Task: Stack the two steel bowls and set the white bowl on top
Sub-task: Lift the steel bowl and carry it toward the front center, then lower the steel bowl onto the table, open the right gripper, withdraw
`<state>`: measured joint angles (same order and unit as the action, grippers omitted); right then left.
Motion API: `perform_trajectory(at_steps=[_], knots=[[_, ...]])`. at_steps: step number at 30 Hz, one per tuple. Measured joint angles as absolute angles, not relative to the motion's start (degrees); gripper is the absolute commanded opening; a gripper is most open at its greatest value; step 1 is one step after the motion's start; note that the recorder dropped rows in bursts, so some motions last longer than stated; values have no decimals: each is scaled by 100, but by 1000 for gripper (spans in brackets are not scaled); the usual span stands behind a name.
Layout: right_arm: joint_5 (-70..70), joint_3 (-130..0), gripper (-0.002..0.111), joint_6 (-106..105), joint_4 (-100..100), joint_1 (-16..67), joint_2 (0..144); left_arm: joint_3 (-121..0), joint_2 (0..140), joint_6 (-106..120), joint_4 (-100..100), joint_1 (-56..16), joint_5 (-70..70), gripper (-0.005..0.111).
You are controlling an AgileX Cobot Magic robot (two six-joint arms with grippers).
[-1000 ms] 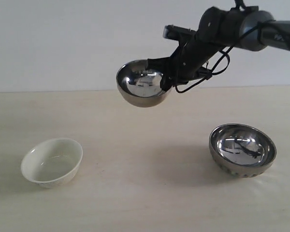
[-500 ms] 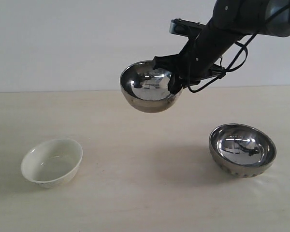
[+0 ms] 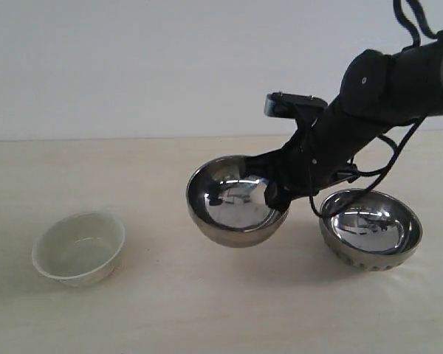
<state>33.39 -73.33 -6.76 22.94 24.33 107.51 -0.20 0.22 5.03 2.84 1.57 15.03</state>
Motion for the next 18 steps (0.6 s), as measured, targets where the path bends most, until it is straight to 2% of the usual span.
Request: perform_trajectory(at_steps=[3,9,18], knots=[[3126,-6993,0,-677,2335,2705,10740,-20,22,503,284,157,1503,4],[2437,-6199,0,-1172,2841,2740,10730,-20,22,503,284,157,1503,4],[1933,-5964,0,-1485,3845,2740,10720,-20,22,503,284,157,1503,4]])
